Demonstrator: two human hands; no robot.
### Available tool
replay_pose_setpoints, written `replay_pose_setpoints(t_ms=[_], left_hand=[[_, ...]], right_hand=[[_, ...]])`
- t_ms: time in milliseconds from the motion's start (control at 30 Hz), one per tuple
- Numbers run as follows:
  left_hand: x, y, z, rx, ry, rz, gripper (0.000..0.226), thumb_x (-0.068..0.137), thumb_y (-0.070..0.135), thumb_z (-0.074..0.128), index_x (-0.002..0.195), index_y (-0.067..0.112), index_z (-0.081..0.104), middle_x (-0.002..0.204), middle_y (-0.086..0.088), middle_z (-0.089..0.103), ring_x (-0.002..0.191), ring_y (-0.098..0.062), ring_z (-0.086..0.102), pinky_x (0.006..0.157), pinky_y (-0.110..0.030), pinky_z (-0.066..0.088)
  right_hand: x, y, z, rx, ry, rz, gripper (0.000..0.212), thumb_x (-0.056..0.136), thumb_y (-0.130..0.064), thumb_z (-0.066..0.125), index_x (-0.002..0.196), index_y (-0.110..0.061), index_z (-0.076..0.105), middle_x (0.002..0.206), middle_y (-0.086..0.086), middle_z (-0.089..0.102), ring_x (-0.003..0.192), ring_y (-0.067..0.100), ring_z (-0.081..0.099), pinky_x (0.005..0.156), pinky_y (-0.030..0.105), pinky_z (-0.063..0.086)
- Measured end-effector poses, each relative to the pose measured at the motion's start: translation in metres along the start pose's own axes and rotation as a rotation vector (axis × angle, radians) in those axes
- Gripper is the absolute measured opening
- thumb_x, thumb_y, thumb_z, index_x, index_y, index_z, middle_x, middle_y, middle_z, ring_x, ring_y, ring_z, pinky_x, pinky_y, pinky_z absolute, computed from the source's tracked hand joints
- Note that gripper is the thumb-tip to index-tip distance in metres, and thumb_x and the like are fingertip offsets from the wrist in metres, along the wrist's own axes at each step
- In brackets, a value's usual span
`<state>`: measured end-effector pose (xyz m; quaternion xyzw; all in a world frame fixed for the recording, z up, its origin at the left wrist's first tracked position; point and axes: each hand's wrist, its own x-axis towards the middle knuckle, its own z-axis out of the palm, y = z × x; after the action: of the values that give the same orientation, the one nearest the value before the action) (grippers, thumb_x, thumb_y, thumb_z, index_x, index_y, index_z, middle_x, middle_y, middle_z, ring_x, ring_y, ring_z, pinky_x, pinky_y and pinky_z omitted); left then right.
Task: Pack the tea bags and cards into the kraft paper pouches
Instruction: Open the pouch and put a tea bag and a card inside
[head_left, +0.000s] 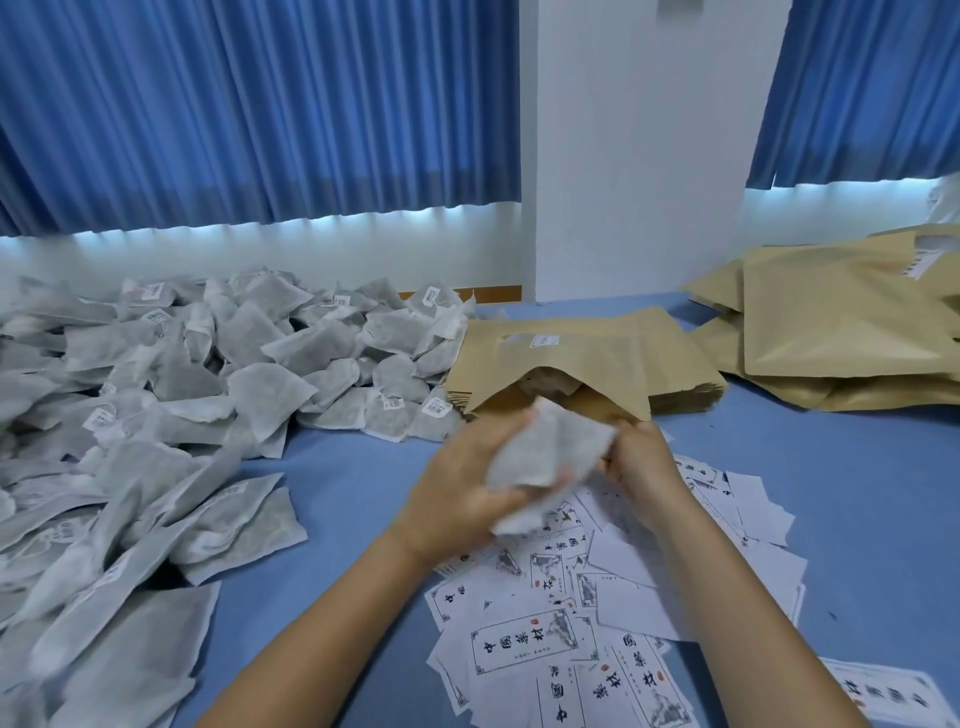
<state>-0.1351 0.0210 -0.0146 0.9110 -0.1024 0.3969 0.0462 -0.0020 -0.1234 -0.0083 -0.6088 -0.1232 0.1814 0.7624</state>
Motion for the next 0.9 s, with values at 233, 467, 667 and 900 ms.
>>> replay_pose_setpoints(t_ms=[233,467,667,900], left_hand=[[0.063,0.021,0.031,0.215,-0.326,-0.146,0.048,0.086,0.012,0.053,0.133,0.024,0.049,0.132,-0.011,0.042,0.101,-0.032,0.048,0.074,-0.036,0.036],[0.111,-0.019,0.057,0.381,-0.623,-0.509,0.050,0.099,0.024,0.037,0.146,0.013,0.023,0.153,-0.014,0.022,0.138,-0.030,0.025,0.113,-0.036,0.018],[0.114,0.011,0.043,0.179,-0.604,-0.404,0.029,0.094,0.027,0.050,0.119,0.014,0.057,0.122,-0.011,0.055,0.104,-0.028,0.051,0.080,-0.033,0.037],[0.035,0.054,0.031,-0.293,-0.581,-0.161,0.032,0.079,0.043,0.069,0.101,0.019,0.070,0.109,0.003,0.060,0.106,-0.013,0.046,0.085,-0.038,0.047]], right_hand=[[-0.002,0.002,-0.002,-0.104,0.002,-0.010,0.028,0.097,-0.002,0.027,0.089,0.000,0.054,0.049,0.006,0.061,0.034,0.014,0.045,0.036,0.021,0.035],[-0.019,0.003,0.011,-0.219,-0.255,-0.071,0.025,0.097,0.001,0.022,0.094,-0.007,0.046,0.061,0.015,0.069,0.034,0.026,0.041,0.046,0.025,0.027],[-0.008,-0.003,-0.002,-0.079,-0.069,-0.051,0.033,0.096,0.002,0.021,0.080,0.002,0.050,0.052,0.011,0.061,0.029,0.009,0.025,0.035,0.019,0.023],[-0.001,-0.006,-0.006,-0.050,-0.044,0.033,0.027,0.095,0.001,0.024,0.080,-0.007,0.044,0.049,0.004,0.060,0.030,0.009,0.026,0.036,0.015,0.023]])
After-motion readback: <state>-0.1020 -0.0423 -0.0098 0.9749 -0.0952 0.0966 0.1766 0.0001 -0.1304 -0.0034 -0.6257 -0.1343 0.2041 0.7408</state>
